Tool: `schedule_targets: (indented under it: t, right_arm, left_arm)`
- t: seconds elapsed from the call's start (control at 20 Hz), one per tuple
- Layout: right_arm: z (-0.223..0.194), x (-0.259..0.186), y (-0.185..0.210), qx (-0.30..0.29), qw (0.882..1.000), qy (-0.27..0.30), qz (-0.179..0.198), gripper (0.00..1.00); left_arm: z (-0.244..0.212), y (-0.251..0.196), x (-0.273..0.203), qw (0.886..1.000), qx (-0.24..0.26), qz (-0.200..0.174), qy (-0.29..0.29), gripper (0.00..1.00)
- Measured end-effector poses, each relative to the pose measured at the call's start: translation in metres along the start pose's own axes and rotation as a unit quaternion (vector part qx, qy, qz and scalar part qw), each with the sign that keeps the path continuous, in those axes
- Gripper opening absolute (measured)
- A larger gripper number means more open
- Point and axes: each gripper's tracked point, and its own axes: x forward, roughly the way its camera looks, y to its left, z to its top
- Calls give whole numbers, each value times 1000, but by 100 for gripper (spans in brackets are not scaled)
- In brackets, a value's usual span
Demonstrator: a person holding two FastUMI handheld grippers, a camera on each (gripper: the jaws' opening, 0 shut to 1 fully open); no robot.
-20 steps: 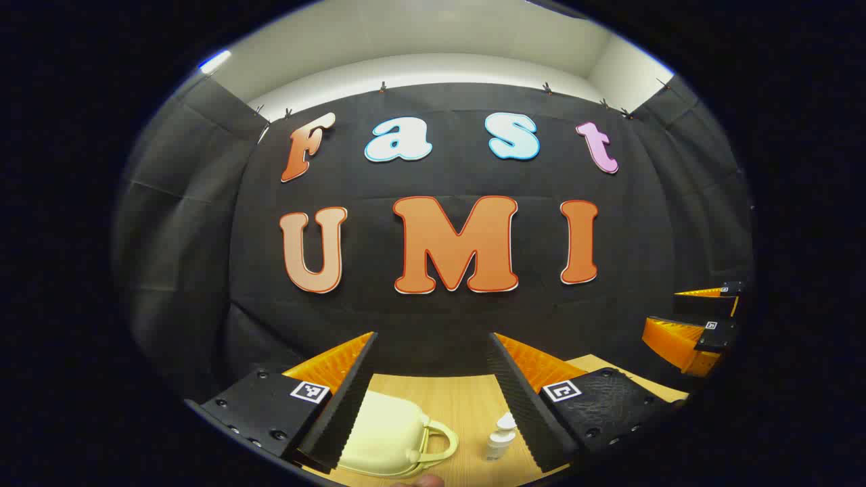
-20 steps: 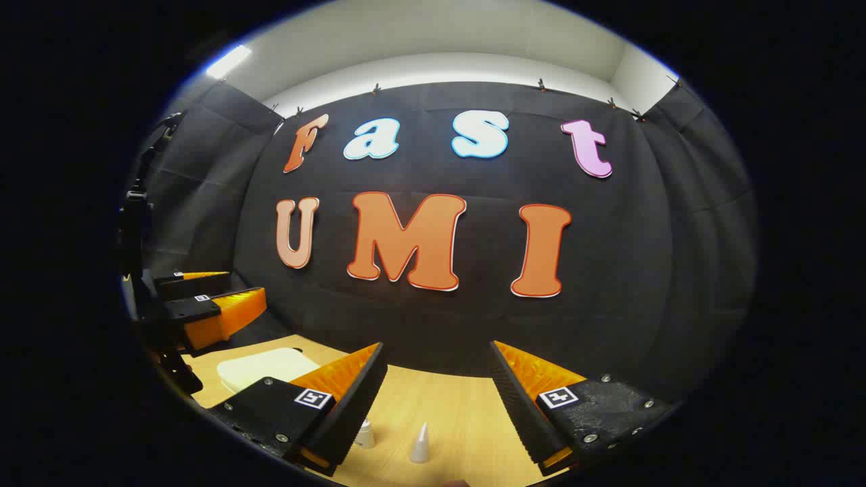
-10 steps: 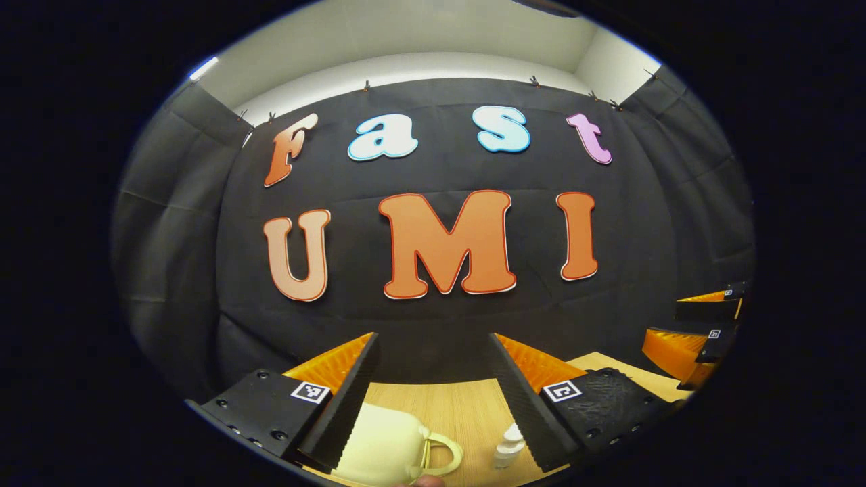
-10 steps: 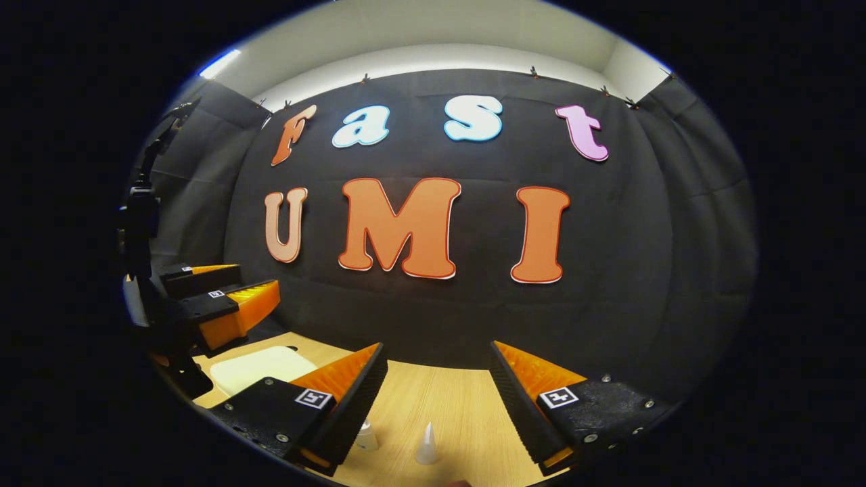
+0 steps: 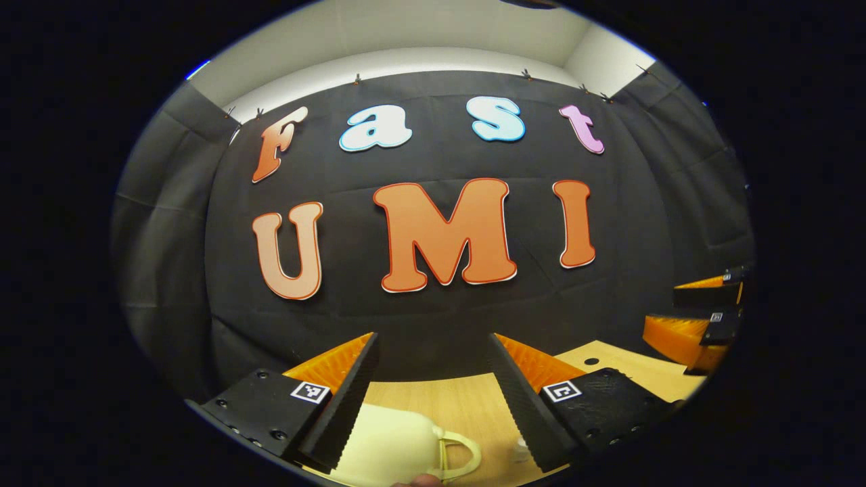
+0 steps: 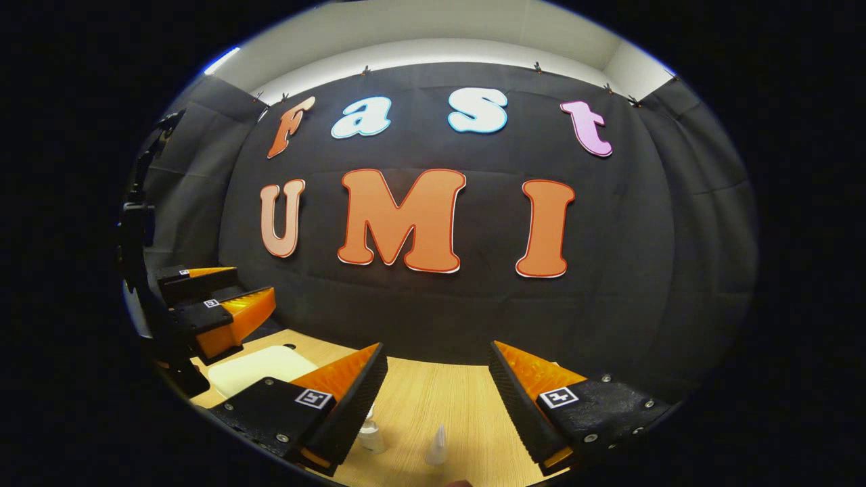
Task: First open the suitcase, pack the skin care products into it, and then close the suitcase.
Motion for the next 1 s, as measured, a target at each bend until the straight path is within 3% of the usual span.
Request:
schedule_targets:
  t: [0.3,0.6,0.75,1.0]
  right_arm:
    - [-4,15,-26,-8,999,2,-33,95]
    - [-11,18,-43,-10,999,9,-50,95]
    - [-12,19,-51,-12,998,9,-58,95]
    - [-23,11,-68,-4,997,17,-79,95]
  left_arm:
    - [-66,5,3,996,64,-28,61,100]
    - [-150,-30,-9,977,146,-82,132,99]
    - [-181,-41,-14,962,196,-104,161,99]
    - [-238,-65,-21,922,293,-162,197,99]
